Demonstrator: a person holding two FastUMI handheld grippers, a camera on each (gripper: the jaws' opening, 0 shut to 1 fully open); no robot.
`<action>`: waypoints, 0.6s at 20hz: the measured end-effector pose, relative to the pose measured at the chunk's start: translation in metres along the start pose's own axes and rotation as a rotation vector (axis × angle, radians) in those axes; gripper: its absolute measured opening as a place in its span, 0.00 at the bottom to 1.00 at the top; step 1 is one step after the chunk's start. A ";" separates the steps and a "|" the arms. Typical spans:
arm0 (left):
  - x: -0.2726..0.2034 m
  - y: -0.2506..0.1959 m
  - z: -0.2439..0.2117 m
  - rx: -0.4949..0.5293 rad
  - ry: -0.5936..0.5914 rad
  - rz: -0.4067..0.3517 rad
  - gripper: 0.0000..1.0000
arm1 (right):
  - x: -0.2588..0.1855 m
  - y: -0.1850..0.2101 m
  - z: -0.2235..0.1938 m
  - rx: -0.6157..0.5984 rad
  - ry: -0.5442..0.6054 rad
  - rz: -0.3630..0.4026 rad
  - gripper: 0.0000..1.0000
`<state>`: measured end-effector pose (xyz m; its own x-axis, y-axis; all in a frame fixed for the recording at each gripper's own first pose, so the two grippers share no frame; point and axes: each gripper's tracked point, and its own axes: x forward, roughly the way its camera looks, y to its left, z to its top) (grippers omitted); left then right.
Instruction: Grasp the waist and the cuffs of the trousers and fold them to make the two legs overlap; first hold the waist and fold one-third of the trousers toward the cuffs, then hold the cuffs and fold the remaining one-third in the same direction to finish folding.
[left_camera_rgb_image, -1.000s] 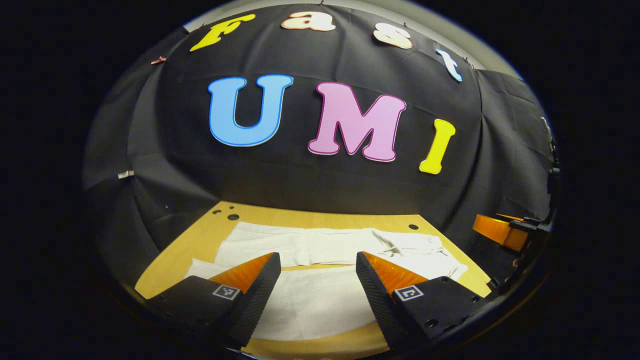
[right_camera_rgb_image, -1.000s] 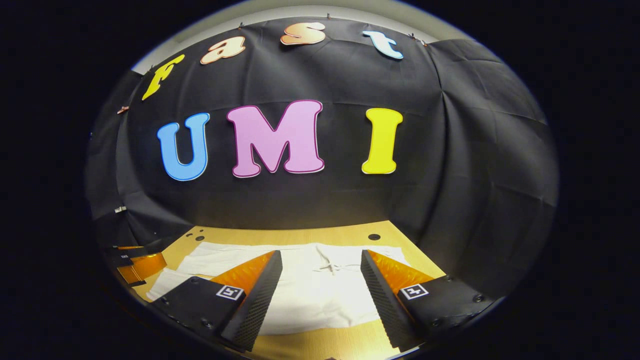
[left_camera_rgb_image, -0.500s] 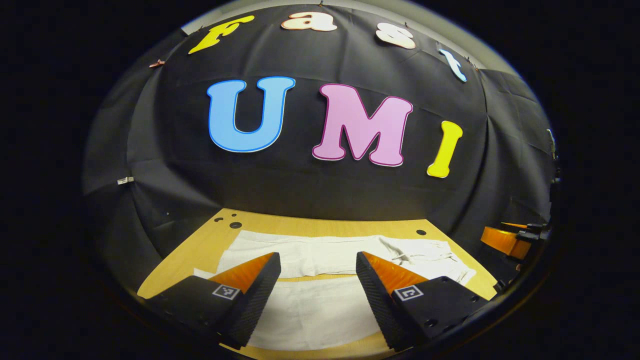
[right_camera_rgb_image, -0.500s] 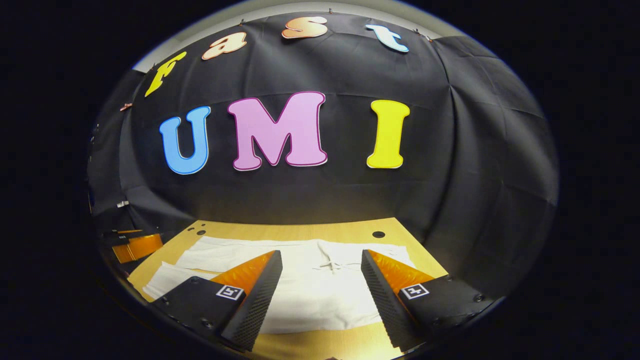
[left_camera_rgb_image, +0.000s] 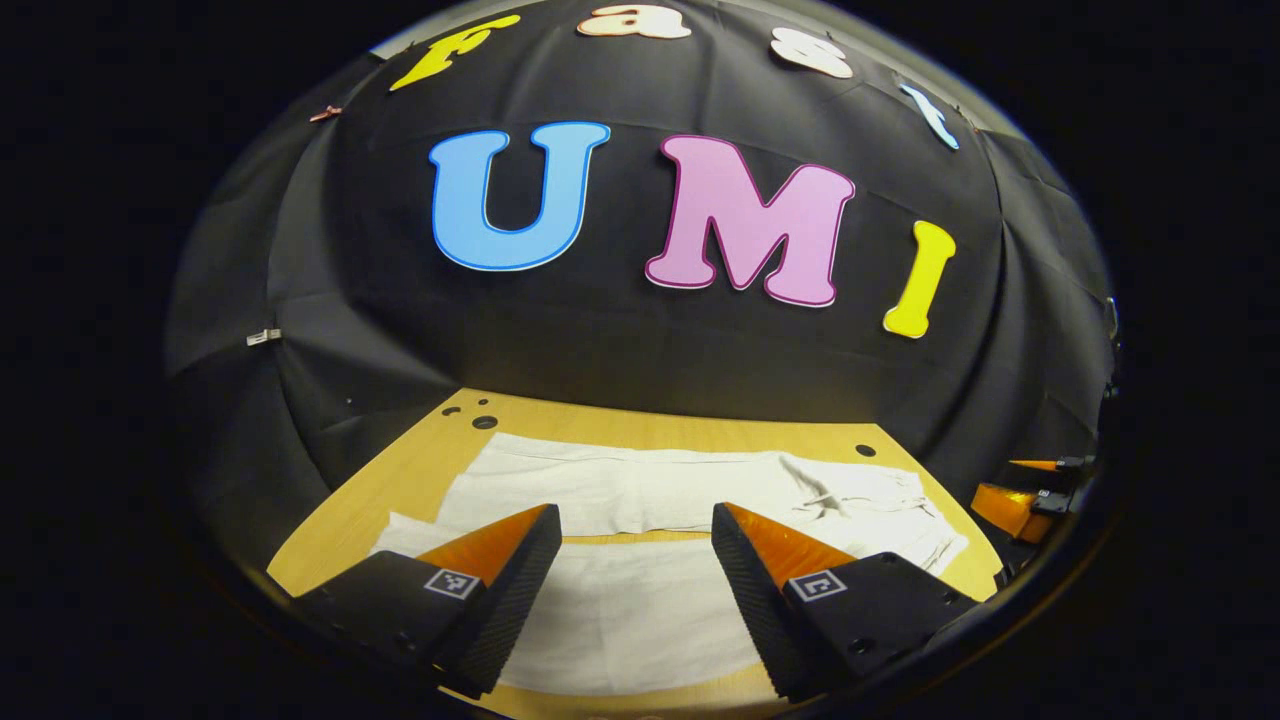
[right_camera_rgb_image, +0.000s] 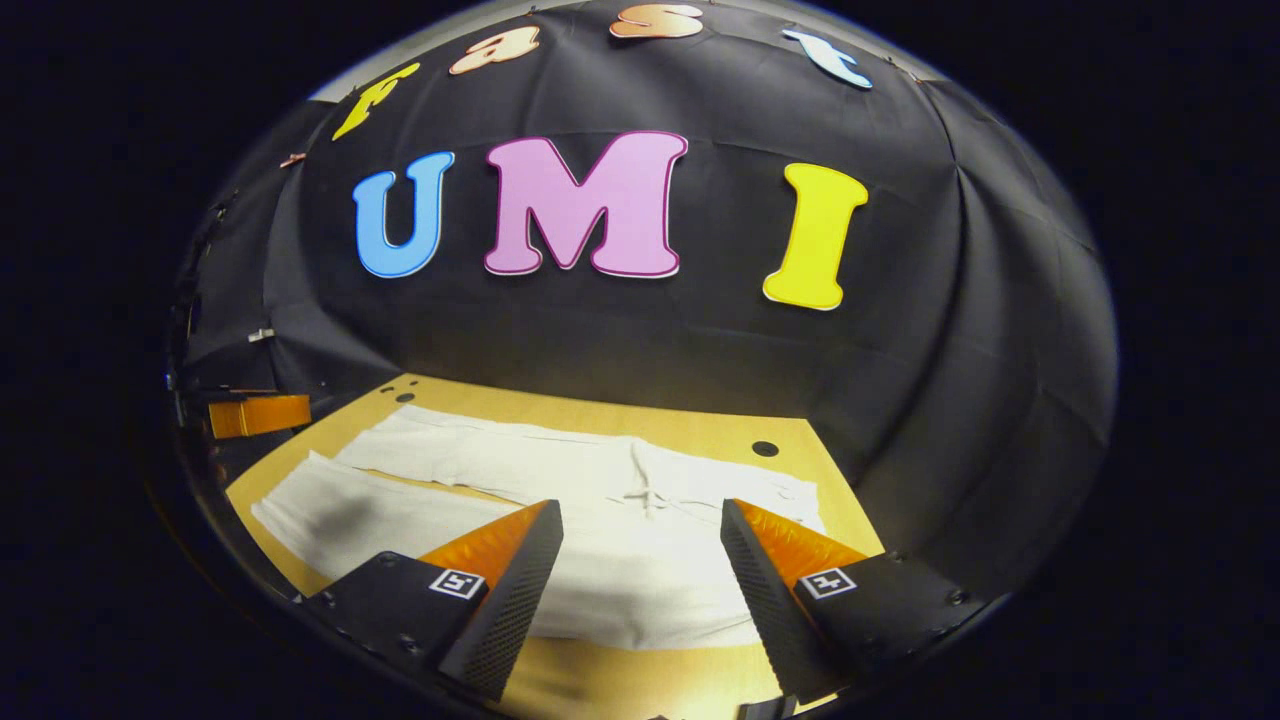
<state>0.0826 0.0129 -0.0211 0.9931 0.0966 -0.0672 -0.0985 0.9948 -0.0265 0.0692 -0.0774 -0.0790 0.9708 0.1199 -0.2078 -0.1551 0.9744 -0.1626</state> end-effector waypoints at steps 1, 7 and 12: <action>0.001 0.002 -0.002 0.005 0.005 0.012 0.96 | 0.005 -0.008 -0.004 -0.011 0.015 -0.003 0.98; -0.002 0.016 -0.021 0.055 0.067 0.080 0.96 | 0.017 -0.072 -0.046 -0.217 0.149 -0.005 0.98; -0.002 0.006 -0.036 -0.003 0.100 0.060 0.96 | 0.017 -0.117 -0.092 -0.461 0.230 0.068 0.98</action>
<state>0.0777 0.0173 -0.0567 0.9739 0.1521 -0.1684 -0.1581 0.9872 -0.0228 0.0873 -0.2068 -0.1522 0.8985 0.0843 -0.4309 -0.3310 0.7748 -0.5386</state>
